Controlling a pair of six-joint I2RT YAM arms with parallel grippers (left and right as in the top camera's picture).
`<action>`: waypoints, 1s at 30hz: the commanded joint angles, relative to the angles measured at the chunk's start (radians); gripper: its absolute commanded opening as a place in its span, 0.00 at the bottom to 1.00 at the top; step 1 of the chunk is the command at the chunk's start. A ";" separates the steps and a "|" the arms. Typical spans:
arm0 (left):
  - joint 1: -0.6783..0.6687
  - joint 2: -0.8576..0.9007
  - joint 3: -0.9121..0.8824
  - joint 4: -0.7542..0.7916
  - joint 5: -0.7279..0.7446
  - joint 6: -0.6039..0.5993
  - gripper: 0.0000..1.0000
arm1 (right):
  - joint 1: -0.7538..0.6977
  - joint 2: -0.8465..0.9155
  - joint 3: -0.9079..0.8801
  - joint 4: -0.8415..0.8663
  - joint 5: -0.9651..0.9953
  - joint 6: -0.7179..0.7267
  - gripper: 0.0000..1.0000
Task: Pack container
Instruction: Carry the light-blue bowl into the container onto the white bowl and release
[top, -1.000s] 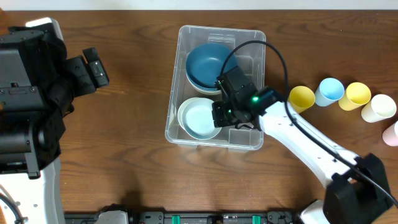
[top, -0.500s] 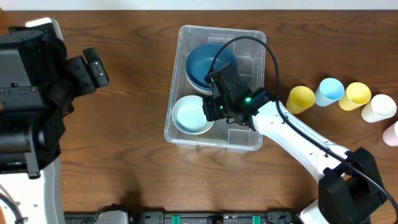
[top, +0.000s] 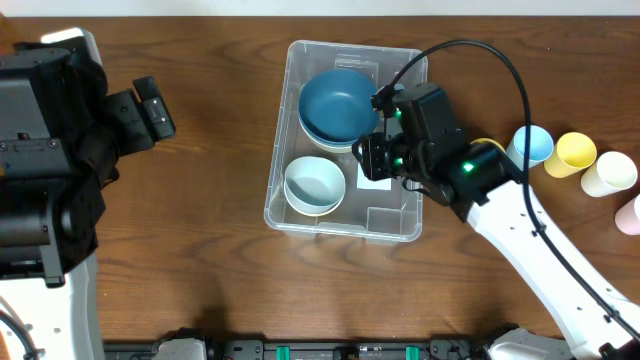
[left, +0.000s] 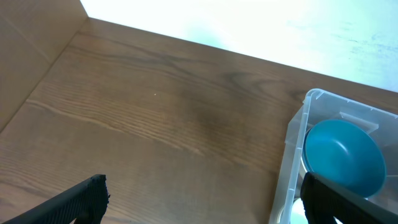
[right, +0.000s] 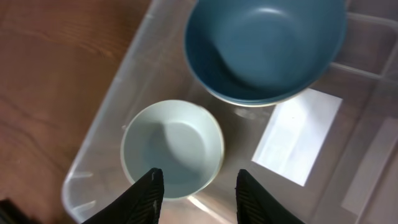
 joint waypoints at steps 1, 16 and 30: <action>0.003 0.000 0.002 -0.002 -0.012 -0.002 0.98 | 0.052 0.026 0.010 -0.010 -0.053 -0.031 0.39; 0.003 0.000 0.002 -0.002 -0.012 -0.002 0.98 | 0.308 0.326 0.009 0.036 -0.068 -0.128 0.22; 0.003 0.000 0.002 -0.002 -0.012 -0.002 0.98 | 0.201 0.162 0.051 0.050 0.031 -0.135 0.32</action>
